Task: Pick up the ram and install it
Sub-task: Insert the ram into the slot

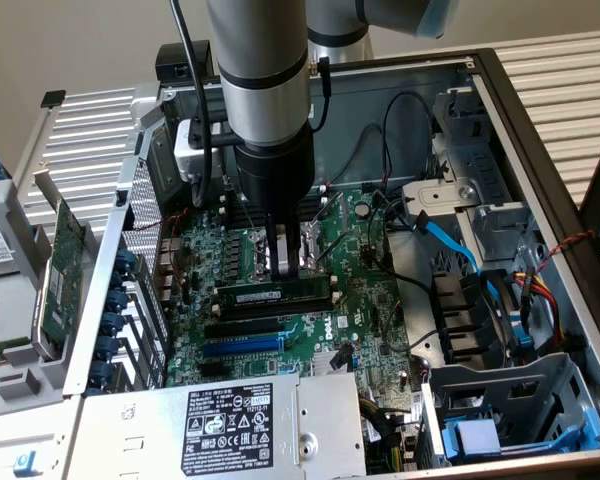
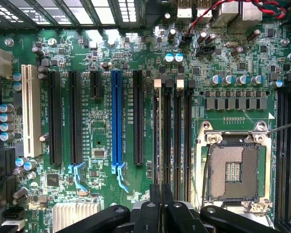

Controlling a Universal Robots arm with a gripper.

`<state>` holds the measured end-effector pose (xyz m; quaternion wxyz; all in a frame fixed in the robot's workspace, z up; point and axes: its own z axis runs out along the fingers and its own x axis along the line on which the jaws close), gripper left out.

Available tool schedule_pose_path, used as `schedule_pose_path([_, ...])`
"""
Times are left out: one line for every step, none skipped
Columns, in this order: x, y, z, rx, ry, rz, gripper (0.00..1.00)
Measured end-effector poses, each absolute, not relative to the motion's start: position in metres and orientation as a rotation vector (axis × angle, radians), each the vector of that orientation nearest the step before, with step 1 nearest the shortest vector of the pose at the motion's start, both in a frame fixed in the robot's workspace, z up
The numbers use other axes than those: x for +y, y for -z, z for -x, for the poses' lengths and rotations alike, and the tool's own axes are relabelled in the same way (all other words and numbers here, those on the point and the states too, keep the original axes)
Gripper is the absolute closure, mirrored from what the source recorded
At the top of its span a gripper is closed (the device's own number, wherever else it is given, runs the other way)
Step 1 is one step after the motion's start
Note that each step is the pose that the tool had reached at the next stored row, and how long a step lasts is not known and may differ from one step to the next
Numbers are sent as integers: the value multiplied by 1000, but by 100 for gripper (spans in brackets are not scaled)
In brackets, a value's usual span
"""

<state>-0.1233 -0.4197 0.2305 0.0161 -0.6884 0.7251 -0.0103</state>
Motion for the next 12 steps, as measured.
schedule_pose_path([-420,-230,123,2255,32,2141,87])
schedule_pose_path([-420,-230,123,2255,32,2141,87])
schedule_pose_path([-420,-230,123,2255,32,2141,87])
schedule_pose_path([-420,-230,123,2255,32,2141,87])
schedule_pose_path([-420,-230,123,2255,32,2140,87])
schedule_pose_path([-420,-230,123,2255,33,2140,87])
schedule_pose_path([-420,-230,123,2255,33,2140,87])
schedule_pose_path([-420,-230,123,2255,33,2140,87])
schedule_pose_path([-420,-230,123,2255,33,2140,87])
schedule_pose_path([-420,-230,123,2254,33,2140,87])
schedule_pose_path([-420,-230,123,2254,33,2140,87])
schedule_pose_path([-420,-230,123,2254,33,2140,87])
